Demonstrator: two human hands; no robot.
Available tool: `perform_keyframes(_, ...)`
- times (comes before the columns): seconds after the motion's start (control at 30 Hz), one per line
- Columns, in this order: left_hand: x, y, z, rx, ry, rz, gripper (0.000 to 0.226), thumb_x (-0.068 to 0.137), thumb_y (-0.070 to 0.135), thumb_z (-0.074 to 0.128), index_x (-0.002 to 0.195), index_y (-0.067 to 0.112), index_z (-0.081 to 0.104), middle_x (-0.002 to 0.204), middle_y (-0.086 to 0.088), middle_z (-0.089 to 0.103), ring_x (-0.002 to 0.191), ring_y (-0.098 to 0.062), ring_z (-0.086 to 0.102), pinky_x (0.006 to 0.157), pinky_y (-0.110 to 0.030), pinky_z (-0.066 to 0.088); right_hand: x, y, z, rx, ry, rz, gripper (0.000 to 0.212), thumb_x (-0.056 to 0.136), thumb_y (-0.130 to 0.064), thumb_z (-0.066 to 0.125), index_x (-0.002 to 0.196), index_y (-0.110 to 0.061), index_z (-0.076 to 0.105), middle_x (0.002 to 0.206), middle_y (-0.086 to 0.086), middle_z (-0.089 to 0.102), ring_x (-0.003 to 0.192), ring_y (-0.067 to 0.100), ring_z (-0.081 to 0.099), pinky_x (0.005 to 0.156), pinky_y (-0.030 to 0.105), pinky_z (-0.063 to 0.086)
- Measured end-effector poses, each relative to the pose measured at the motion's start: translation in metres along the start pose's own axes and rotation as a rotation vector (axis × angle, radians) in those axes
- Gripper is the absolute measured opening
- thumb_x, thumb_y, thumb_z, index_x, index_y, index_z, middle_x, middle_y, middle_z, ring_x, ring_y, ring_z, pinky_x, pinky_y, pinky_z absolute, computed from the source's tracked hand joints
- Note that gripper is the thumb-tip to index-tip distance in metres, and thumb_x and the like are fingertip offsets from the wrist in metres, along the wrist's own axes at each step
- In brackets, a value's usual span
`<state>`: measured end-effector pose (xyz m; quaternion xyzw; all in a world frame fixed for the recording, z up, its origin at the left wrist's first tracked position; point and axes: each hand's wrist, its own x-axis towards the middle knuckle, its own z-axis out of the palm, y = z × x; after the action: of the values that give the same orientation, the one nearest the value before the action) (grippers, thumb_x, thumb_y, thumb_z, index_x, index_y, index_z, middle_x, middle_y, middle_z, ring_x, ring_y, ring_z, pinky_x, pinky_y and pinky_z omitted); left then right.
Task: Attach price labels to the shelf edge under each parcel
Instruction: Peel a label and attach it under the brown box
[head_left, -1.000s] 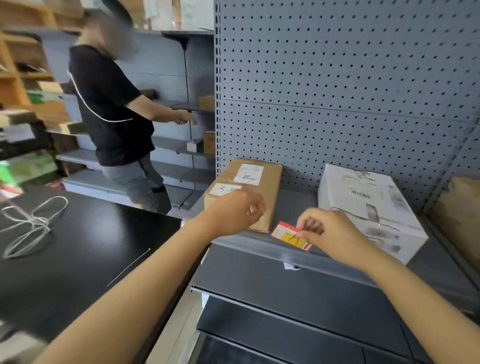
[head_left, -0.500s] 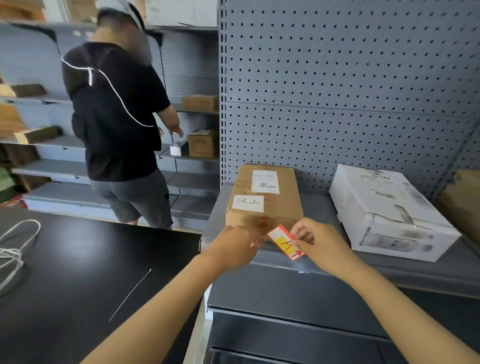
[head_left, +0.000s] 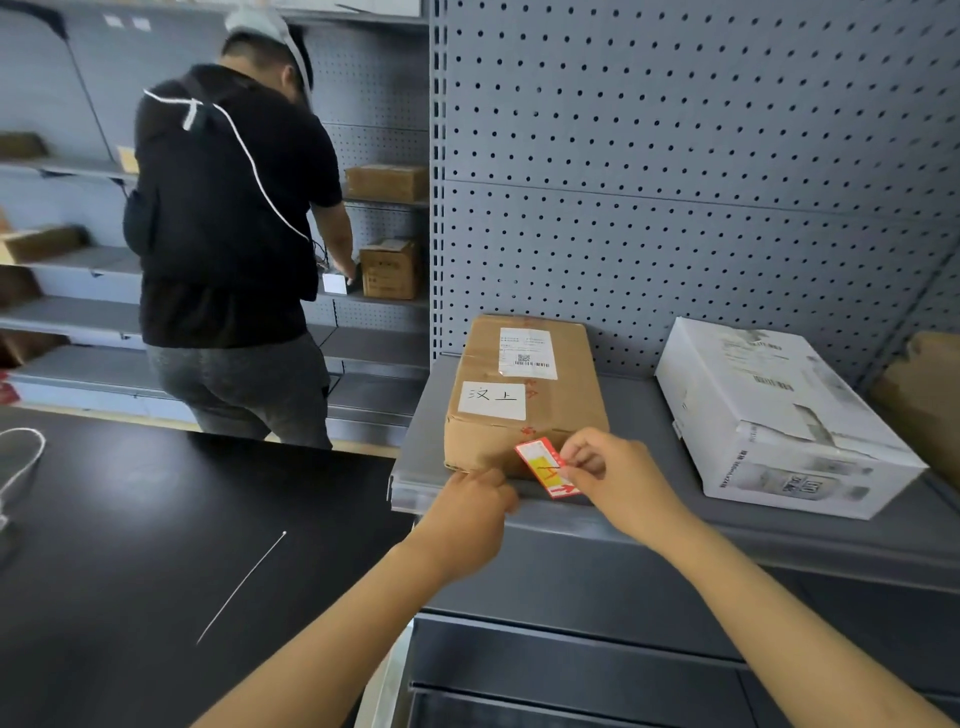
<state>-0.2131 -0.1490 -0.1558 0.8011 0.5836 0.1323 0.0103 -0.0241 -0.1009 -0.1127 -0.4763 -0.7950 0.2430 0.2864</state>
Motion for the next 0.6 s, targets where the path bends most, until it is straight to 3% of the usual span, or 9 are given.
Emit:
perform_keyframes(0.17,-0.006,-0.001,0.004,-0.033,0.009,-0.010,0.036,0.083,0.002,0.049,0.112,0.019,0.062,0.112,-0.004,0.058,0.101,-0.025,0.054,0.084,-0.029,0.036,0.004,0.003,0.010,-0.057,-0.024,-0.066,0.016,0.083,-0.011,0.066,0.085,-0.026,0.063,0.081,-0.013,0.064,0.075,0.005,0.061,0.071,0.034,0.056)
perform_keyframes(0.33,-0.010,0.002,0.006,-0.055,0.019,-0.023,0.038,0.084,0.002,0.050,0.117,0.018,0.060,0.117,-0.004,0.056,0.104,-0.025,0.053,0.090,-0.033,0.041,0.011,0.001,0.005,-0.058,-0.064,-0.117,0.015,0.084,-0.014,0.067,0.087,-0.028,0.061,0.082,-0.013,0.065,0.077,0.004,0.061,0.071,0.032,0.055)
perform_keyframes(0.47,-0.013,0.002,0.010,-0.094,0.037,-0.009,0.039,0.080,-0.002,0.049,0.112,0.016,0.062,0.119,-0.005,0.058,0.102,-0.026,0.055,0.089,-0.037,0.046,0.008,0.007,0.015,-0.219,-0.169,-0.140,0.015,0.082,-0.018,0.067,0.084,-0.030,0.059,0.084,-0.013,0.064,0.074,0.005,0.060,0.068,0.038,0.055)
perform_keyframes(0.6,-0.017,0.008,0.006,-0.109,0.026,-0.026,0.039,0.086,0.001,0.047,0.121,0.017,0.055,0.124,-0.003,0.055,0.107,-0.022,0.051,0.090,-0.036,0.047,0.007,0.008,0.023,-0.376,-0.160,-0.195,0.006,0.085,-0.025,0.064,0.089,-0.026,0.060,0.089,-0.010,0.063,0.075,0.009,0.057,0.065,0.038,0.053)
